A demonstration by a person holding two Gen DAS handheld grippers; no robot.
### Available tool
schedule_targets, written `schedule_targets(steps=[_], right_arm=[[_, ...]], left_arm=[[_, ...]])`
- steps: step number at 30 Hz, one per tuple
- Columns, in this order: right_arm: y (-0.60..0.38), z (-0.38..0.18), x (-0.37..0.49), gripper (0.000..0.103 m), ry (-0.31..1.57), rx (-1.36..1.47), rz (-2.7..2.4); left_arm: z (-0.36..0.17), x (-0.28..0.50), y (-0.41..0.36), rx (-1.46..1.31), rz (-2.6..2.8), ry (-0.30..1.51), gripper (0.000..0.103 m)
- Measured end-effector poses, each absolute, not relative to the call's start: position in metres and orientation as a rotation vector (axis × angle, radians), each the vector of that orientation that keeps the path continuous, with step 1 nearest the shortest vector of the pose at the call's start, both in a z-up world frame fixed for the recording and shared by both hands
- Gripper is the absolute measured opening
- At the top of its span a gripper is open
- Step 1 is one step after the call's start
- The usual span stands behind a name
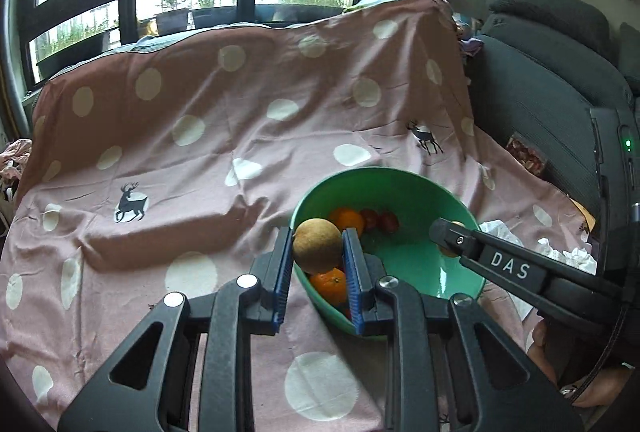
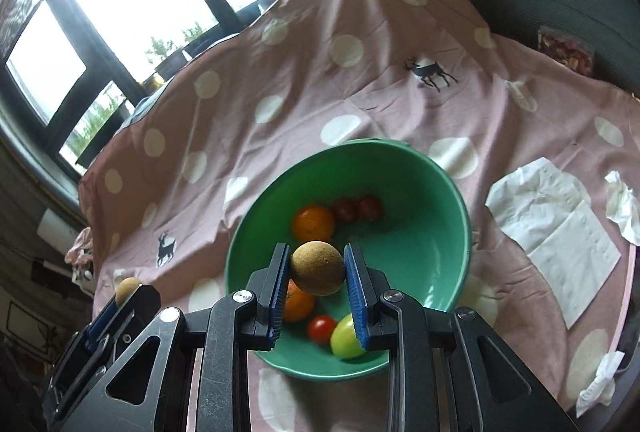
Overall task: Organize fruits
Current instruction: 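Carry the tan fruit over the green bowl with the right gripper, then lower the tan fruit into the bowl and open the right gripper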
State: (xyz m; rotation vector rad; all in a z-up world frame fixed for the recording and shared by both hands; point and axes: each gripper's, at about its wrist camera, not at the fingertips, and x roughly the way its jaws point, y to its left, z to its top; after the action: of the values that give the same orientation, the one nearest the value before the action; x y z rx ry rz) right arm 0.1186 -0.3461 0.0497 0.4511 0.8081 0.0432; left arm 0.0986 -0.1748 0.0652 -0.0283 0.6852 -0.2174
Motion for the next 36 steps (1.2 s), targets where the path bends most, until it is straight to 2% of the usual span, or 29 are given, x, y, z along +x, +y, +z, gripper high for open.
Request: schedule_targets(steps=[8,19,21,22,23,25,26,31,36], right_arm=[[-0.363,0.029,0.13,0.028,0.885,0.481,-0.001],[-0.363,0.02,0.134,0.028,0.924,0.471,-0.017],[-0.363,0.021,0.134,0.028,0.926,0.472,-0.019],[-0.363,0.022,0.133,0.029,0.924,0.473,-0.019],[-0.364,0.022,0.133,0.031,0.919,0.473,-0.02],[-0.365,0.025,0.131,0.046,0.902,0.479,-0.023],[-0.365,0.026,0.13,0.047,0.892,0.481,-0.023],[-0.367,0.037,0.123,0.06,0.845,0.472,-0.045],[-0.368,0.045,0.119,0.068,0.814,0.454,-0.067]], left_arm=[[0.031,0.124,-0.205,-0.026,-0.279,0.811,0.024],[0.017,0.131,-0.21,-0.026,-0.264,0.857,0.024],[0.018,0.13,-0.21,-0.02,-0.265,0.859,0.027],[0.019,0.13,-0.21,-0.019,-0.266,0.857,0.032],[0.02,0.129,-0.21,-0.022,-0.268,0.852,0.039],[0.023,0.127,-0.208,-0.019,-0.262,0.84,0.05],[0.025,0.126,-0.208,-0.013,-0.255,0.836,0.054],[0.035,0.12,-0.207,0.027,-0.228,0.814,0.065],[0.047,0.111,-0.204,0.024,-0.237,0.782,0.065]])
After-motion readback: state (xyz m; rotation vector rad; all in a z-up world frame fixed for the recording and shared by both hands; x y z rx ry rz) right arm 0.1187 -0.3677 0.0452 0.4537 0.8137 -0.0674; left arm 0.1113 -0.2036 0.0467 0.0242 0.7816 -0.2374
